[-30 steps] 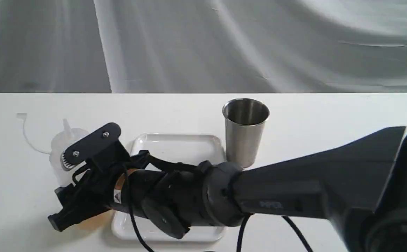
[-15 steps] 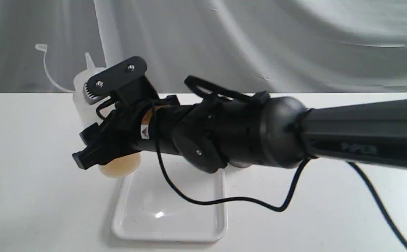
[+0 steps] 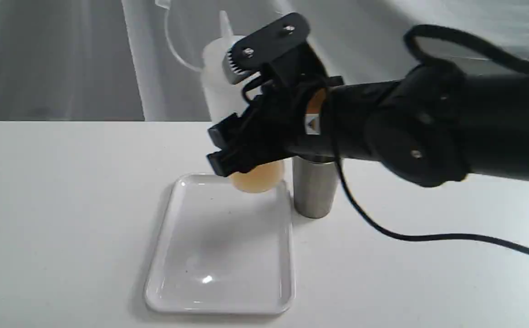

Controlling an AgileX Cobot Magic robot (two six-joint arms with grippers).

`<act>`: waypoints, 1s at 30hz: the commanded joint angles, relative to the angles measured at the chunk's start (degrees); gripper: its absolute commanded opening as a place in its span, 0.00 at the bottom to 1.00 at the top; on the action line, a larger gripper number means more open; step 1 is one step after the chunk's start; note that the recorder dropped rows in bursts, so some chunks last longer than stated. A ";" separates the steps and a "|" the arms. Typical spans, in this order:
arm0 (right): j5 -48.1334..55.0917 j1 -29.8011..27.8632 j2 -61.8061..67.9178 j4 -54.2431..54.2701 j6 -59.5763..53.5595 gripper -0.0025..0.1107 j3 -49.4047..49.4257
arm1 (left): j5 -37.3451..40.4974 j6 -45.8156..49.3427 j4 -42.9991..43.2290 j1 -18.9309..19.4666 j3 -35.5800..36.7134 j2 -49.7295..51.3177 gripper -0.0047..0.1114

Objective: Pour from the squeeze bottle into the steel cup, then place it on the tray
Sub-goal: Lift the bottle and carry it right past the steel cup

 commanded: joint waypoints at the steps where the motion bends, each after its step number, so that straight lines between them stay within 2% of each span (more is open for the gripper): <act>1: 2.11 -2.54 -5.56 -1.31 0.07 0.36 2.86 | -0.37 -0.10 0.03 -0.18 0.25 -0.28 0.11; 7: 2.55 -7.47 -12.67 -1.44 1.06 0.36 10.12 | -0.37 -0.10 0.03 -0.18 0.25 -0.28 0.11; 13: 6.13 -12.58 -17.29 -6.46 6.86 0.36 16.08 | -0.37 -0.10 0.03 -0.18 0.25 -0.28 0.11; 18: 11.10 -15.98 -17.74 -8.11 6.99 0.36 16.87 | -0.37 -0.10 0.03 -0.18 0.25 -0.28 0.11; 24: 10.67 -17.51 -17.63 -13.56 7.21 0.36 16.87 | -0.37 -0.10 0.03 -0.18 0.25 -0.28 0.11; 30: 10.68 -18.14 -15.92 -14.34 7.21 0.36 15.98 | -0.37 -0.10 0.03 -0.18 0.25 -0.28 0.11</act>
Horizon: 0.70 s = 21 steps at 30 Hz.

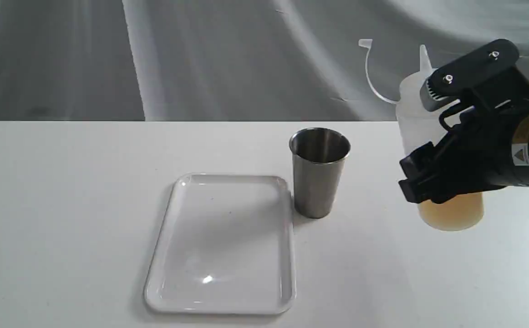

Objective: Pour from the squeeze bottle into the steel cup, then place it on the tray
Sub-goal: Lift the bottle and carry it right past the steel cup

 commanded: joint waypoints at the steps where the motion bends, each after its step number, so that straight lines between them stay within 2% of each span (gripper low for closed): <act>1: -1.30 -0.61 1.61 -1.67 0.29 0.36 -1.75 | -0.37 -0.10 0.03 -0.18 0.25 -0.28 0.11; 7: 4.09 -0.61 7.11 -5.81 0.29 0.36 -9.23 | -0.37 -0.10 0.03 -0.18 0.25 -0.28 0.11; 15: 11.40 0.16 15.84 -16.73 0.29 0.36 -20.05 | -0.37 -0.10 0.03 -0.18 0.25 -0.28 0.11; 21: 12.71 1.27 19.86 -20.52 0.13 0.36 -22.63 | -0.37 -0.10 0.03 -0.18 0.25 -0.28 0.11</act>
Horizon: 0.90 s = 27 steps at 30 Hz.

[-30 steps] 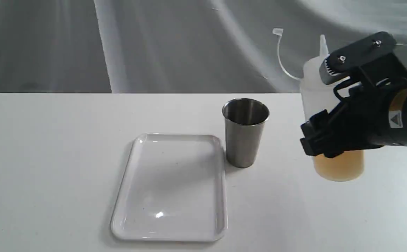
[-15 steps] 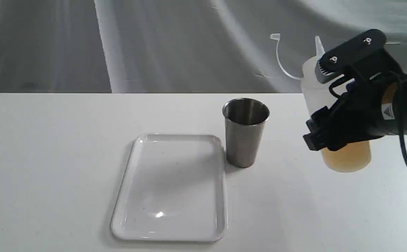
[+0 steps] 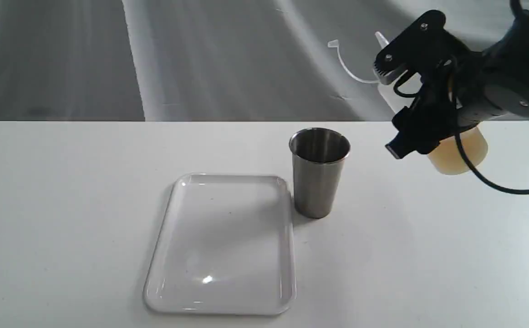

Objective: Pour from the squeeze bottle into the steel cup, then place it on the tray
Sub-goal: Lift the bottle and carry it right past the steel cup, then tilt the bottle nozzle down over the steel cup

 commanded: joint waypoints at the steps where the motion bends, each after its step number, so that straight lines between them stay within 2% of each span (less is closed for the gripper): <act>1: 0.05 0.97 1.31 -4.11 -0.12 0.36 -0.94 | -0.37 -0.10 0.03 -0.18 0.25 -0.28 0.11; 16: 0.34 3.06 2.84 -11.90 -0.01 0.36 -0.94 | -0.37 -0.10 0.03 -0.18 0.25 -0.28 0.11; 27: 7.07 3.06 10.34 -16.20 0.10 0.36 -6.30 | -0.37 -0.10 0.03 -0.18 0.25 -0.28 0.11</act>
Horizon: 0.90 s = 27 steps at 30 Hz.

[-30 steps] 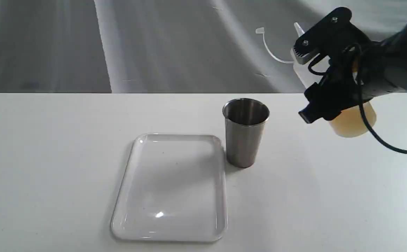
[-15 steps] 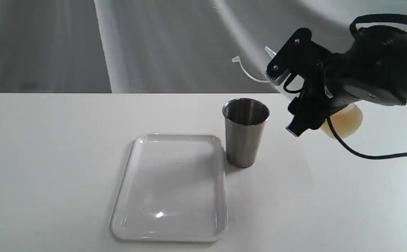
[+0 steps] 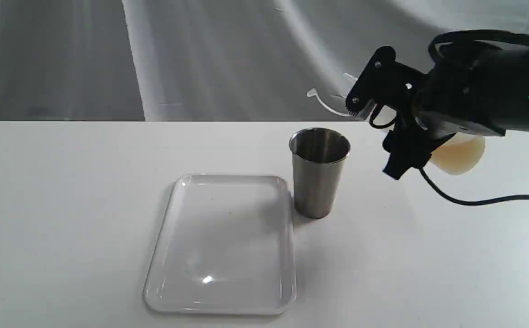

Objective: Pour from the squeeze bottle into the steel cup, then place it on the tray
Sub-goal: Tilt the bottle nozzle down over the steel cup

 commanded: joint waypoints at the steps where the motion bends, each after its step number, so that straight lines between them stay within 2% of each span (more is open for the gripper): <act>1: 0.87 0.30 2.21 -3.01 0.10 0.36 -2.88 | -0.37 -0.10 0.03 -0.18 0.25 -0.28 0.11; 7: 1.13 0.30 4.30 -6.86 4.67 0.36 -5.14 | -0.37 -0.10 0.03 -0.18 0.25 -0.28 0.11; 19: 0.89 0.66 4.45 -23.50 8.79 0.36 -5.14 | -0.37 -0.10 0.03 -0.18 0.25 -0.28 0.11; 27: 0.74 1.50 4.97 -29.18 12.93 0.36 -5.14 | -0.37 -0.10 0.03 -0.18 0.25 -0.28 0.11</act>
